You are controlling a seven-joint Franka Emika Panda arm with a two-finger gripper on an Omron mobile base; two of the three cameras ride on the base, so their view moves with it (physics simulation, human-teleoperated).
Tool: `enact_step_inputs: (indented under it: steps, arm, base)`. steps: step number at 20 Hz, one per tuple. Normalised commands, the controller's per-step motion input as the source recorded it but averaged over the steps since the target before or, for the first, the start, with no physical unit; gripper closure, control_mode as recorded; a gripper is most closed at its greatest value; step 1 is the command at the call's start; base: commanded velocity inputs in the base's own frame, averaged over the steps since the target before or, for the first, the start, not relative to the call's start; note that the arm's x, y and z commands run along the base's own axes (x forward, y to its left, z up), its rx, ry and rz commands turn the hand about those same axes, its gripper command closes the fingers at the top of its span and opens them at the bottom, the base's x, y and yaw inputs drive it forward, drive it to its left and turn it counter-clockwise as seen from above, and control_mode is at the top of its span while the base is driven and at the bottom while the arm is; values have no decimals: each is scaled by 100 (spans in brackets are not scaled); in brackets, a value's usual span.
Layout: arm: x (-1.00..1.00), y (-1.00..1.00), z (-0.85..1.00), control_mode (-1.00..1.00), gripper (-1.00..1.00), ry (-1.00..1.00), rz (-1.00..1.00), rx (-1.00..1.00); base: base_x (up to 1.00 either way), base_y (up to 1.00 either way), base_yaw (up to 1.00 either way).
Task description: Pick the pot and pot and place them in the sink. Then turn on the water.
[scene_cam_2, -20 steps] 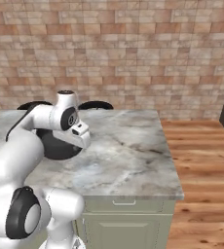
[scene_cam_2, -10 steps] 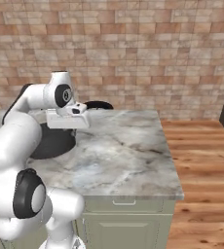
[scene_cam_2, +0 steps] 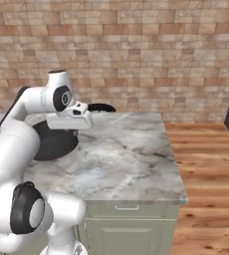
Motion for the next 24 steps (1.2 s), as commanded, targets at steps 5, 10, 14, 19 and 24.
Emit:
enact_step_inputs:
  steps: [5, 10, 14, 19, 24]
  arm:
    - [0, -37, 0, -100, 100, -29, 0, 13]
    - [0, -10, 0, -100, 100, -9, 0, 6]
    - [0, 0, 0, -100, 100, 0, 0, 0]
    - [0, 0, 0, 100, 100, 0, 0, 0]
    - [0, 0, 0, 100, 100, 0, 0, 0]
  base:
    - [0, 0, 0]
    - [0, 0, 0]
    - [0, 0, 0]
    - [-15, -19, -2]
    - [-22, -97, -48]
